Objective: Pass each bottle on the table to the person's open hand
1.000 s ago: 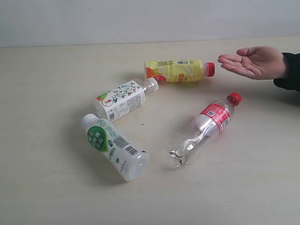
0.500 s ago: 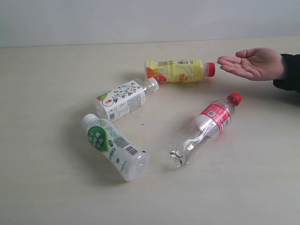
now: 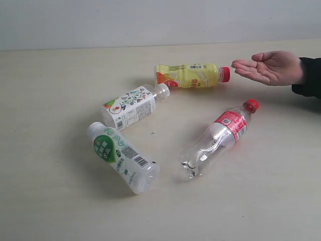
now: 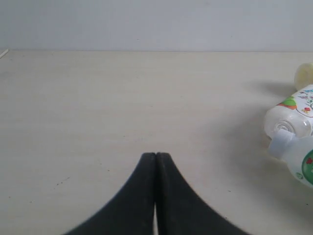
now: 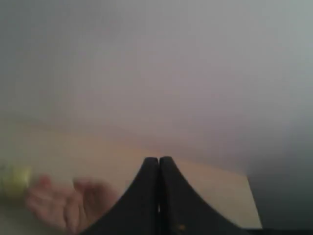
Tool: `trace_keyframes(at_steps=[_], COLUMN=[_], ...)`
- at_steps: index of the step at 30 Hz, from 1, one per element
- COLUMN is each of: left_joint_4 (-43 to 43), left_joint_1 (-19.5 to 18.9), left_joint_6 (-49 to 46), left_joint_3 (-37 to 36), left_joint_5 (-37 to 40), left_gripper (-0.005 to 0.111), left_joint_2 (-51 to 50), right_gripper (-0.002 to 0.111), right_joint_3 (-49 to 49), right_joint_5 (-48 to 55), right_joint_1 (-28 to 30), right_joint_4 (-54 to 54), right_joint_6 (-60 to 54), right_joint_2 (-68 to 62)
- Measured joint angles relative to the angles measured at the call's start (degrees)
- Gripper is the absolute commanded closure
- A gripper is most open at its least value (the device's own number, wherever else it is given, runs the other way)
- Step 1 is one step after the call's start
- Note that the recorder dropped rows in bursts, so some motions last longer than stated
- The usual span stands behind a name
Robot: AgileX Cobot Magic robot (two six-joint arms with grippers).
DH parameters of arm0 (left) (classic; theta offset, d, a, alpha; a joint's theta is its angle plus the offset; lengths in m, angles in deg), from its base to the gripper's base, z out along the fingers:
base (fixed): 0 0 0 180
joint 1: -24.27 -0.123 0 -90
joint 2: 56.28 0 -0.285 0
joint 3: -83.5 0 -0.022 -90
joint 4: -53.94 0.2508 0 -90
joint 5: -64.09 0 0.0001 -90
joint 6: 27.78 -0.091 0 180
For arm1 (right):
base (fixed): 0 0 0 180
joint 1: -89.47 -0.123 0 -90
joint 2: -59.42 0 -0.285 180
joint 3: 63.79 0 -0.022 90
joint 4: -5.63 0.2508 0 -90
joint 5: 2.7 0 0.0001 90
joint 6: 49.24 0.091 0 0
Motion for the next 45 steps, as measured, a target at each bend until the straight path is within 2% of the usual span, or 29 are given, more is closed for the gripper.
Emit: trace_keyframes(at_steps=[5, 8, 10, 14, 16, 29, 36, 45], left_joint_4=[0.0, 0.0, 0.0, 0.0, 0.0, 0.0, 0.0, 0.0], left_joint_1=[0.0, 0.0, 0.0, 0.0, 0.0, 1.2, 1.5, 1.5], left_joint_6=[0.0, 0.0, 0.0, 0.0, 0.0, 0.0, 0.0, 0.0], left_joint_3=[0.0, 0.0, 0.0, 0.0, 0.0, 0.0, 0.0, 0.0], left_joint_5=[0.0, 0.0, 0.0, 0.0, 0.0, 0.0, 0.0, 0.0], left_gripper=[0.107, 0.107, 0.107, 0.107, 0.107, 0.107, 0.107, 0.107], left_joint_2=[0.0, 0.0, 0.0, 0.0, 0.0, 0.0, 0.0, 0.0], right_gripper=[0.106, 0.095, 0.08, 0.037, 0.025, 0.024, 0.024, 0.024], right_joint_3=[-6.3, -6.7, -6.8, -7.7, -7.8, -7.8, -7.8, -7.8], right_joint_5=[19.0, 24.8, 26.3, 26.7, 26.7, 27.5, 27.8, 23.0], right_joint_1=[-5.5, -10.2, -13.2, -18.3, -20.5, -30.5, -31.5, -31.5], right_joint_4=[3.8, 6.9, 7.6, 7.7, 7.6, 2.9, 1.1, 1.0], right_joint_6=[-31.7, -47.6, -53.8, -63.4, -66.1, -68.7, -68.6, -68.6], right_joint_2=[-14.8, -21.2, -25.4, -31.9, -34.1, -42.9, -45.2, -49.4])
